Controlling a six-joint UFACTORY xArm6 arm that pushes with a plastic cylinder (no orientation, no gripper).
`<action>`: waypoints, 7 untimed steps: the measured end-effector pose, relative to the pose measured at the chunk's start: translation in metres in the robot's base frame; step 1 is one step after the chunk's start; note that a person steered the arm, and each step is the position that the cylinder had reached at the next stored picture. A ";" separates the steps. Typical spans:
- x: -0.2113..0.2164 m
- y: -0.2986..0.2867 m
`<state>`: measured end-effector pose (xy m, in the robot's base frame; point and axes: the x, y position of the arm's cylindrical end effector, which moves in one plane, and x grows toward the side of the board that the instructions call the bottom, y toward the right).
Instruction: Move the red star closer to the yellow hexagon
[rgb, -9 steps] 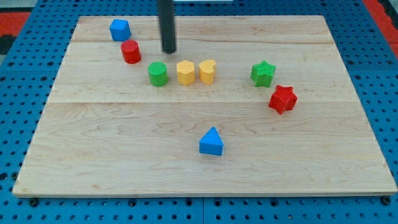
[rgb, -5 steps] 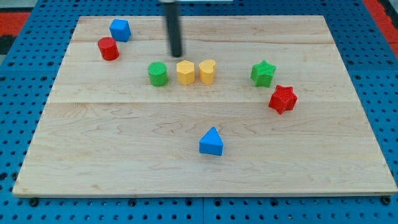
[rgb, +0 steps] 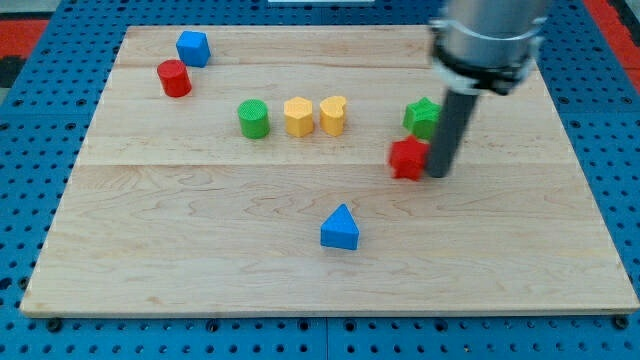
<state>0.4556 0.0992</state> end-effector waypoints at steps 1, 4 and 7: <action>0.001 -0.038; -0.020 -0.103; -0.009 -0.071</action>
